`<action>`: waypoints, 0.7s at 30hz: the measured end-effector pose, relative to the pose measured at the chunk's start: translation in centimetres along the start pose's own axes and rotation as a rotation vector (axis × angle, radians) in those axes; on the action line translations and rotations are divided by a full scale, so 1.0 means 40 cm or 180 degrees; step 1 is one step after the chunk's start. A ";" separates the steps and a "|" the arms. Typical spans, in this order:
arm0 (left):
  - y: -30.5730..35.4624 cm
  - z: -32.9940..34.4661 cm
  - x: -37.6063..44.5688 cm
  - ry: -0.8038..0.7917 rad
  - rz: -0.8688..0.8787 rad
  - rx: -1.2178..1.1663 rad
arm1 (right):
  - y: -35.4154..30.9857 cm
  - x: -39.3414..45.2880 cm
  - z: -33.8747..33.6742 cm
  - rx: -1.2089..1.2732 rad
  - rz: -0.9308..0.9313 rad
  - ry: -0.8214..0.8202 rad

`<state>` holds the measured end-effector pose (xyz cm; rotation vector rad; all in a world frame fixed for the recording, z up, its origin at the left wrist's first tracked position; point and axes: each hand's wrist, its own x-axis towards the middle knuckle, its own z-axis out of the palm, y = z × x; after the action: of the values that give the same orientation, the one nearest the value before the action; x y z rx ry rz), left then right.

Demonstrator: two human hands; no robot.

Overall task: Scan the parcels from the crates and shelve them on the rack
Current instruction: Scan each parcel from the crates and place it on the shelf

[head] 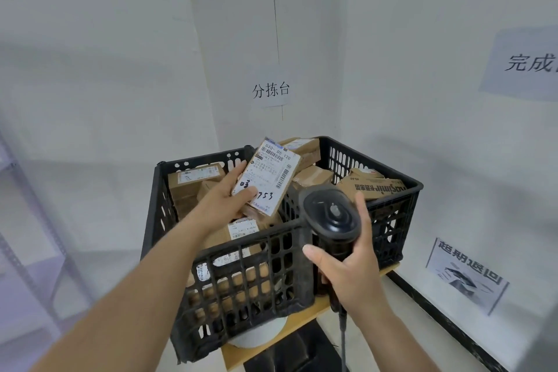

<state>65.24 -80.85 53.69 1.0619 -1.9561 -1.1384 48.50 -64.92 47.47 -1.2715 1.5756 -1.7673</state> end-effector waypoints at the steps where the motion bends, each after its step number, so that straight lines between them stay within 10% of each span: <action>1: -0.001 0.021 -0.005 0.0036 -0.0025 -0.0148 | -0.006 0.003 -0.004 -0.0046 0.0008 0.0098; 21: 0.162 0.301 -0.067 -0.1108 0.1213 -0.0062 | -0.085 -0.026 -0.188 -0.0635 -0.0423 0.1822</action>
<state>54.58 -71.88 54.04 0.4663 -2.2833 -1.1766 43.42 -59.28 50.92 -1.0209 2.0553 -2.2429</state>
